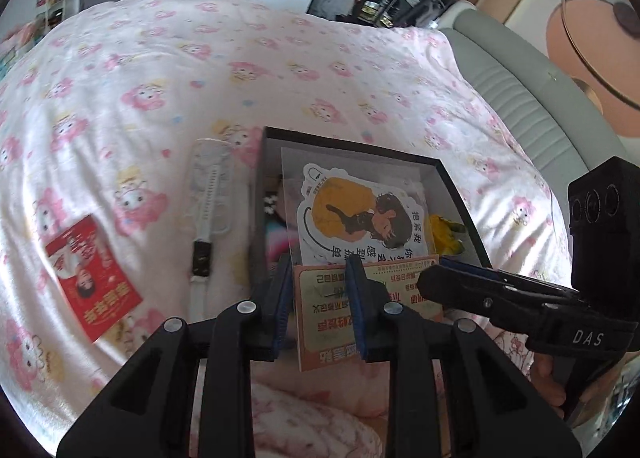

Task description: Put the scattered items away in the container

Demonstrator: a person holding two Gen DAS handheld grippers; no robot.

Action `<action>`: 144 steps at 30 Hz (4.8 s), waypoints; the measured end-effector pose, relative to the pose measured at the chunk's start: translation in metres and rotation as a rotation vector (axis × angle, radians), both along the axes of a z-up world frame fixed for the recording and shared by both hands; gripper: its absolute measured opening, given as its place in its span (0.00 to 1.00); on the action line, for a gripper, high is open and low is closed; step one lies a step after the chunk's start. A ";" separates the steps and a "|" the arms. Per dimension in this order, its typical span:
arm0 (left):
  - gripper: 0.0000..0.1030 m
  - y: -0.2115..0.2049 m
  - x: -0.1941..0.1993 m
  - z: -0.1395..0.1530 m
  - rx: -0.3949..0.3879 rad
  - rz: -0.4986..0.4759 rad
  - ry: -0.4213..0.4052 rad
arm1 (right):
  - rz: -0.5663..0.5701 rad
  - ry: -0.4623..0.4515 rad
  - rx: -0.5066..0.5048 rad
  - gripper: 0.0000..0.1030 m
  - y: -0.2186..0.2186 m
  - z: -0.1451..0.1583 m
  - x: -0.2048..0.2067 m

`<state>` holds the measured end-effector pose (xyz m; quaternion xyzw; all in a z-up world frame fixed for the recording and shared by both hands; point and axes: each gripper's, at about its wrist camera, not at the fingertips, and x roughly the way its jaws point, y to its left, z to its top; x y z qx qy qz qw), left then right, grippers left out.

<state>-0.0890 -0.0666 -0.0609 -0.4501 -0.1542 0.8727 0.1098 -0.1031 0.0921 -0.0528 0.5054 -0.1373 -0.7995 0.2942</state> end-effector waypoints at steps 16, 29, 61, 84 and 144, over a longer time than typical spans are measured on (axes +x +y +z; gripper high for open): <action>0.33 0.078 -0.068 -0.087 -0.005 -0.163 -0.183 | -0.195 -0.108 0.143 0.45 0.075 -0.065 -0.037; 0.42 0.047 -0.048 -0.080 0.002 -0.034 -0.088 | -0.263 -0.066 0.130 0.44 0.078 -0.065 -0.033; 0.44 0.043 -0.057 -0.078 0.215 -0.111 -0.084 | -0.334 0.024 0.285 0.44 0.096 -0.047 -0.030; 0.46 0.064 -0.064 -0.098 0.219 -0.153 -0.182 | -0.368 -0.010 0.274 0.43 0.095 -0.053 -0.025; 0.47 0.057 -0.090 -0.064 -0.236 -0.132 -0.287 | -0.238 -0.084 0.286 0.43 0.088 -0.067 -0.034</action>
